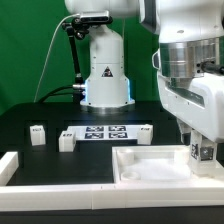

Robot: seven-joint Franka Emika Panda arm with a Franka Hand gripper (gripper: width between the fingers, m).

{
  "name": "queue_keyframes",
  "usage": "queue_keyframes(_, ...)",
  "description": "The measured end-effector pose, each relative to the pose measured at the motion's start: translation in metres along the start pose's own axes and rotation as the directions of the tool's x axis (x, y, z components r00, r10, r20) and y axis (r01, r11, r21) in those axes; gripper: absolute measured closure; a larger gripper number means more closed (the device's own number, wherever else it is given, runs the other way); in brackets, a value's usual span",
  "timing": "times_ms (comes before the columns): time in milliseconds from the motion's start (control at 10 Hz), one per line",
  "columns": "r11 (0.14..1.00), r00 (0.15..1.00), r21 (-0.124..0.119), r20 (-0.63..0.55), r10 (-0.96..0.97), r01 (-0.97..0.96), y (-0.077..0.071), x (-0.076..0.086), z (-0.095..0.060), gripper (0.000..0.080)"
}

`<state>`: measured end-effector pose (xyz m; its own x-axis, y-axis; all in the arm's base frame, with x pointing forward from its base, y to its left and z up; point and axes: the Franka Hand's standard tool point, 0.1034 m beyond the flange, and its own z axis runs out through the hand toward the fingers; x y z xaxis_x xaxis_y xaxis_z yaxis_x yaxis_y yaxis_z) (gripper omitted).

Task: Assemble one leg

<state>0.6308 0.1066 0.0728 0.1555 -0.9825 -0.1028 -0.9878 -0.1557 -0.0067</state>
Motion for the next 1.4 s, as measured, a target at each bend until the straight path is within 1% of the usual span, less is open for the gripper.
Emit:
queue_keyframes(100, 1.0, 1.0, 0.0, 0.002, -0.002, 0.002, 0.0, -0.001, 0.0, 0.0252)
queue_keyframes(200, 0.999, 0.999, 0.001, 0.002, -0.039, 0.039, 0.0, -0.001, 0.0, 0.0252)
queue_keyframes(300, 0.998, 0.998, 0.006, 0.003, -0.061, 0.061, -0.001, -0.002, 0.0, 0.0171)
queue_keyframes(400, 0.991, 0.991, 0.005, 0.003, -0.135, 0.135, -0.001, -0.004, 0.0, 0.0156)
queue_keyframes(600, 0.931, 0.931, 0.005, 0.001, -0.365, 0.365, -0.001, -0.005, 0.0, 0.0151)
queue_keyframes(800, 0.841, 0.841, 0.004, -0.001, -0.541, 0.541, -0.001, -0.005, 0.0, 0.015)
queue_keyframes(1000, 0.745, 0.745, 0.002, -0.002, -0.667, 0.667, -0.001, -0.01, 0.001, 0.015)
queue_keyframes(1200, 0.593, 0.593, -0.001, -0.002, -0.806, 0.806, -0.001, -0.013, 0.001, 0.015)
queue_keyframes(1300, 0.503, 0.503, -0.002, -0.002, -0.864, 0.864, -0.001, -0.014, 0.001, 0.015)
queue_keyframes(1400, 0.435, 0.435, -0.004, -0.003, -0.901, 0.901, -0.001, -0.014, 0.001, 0.015)
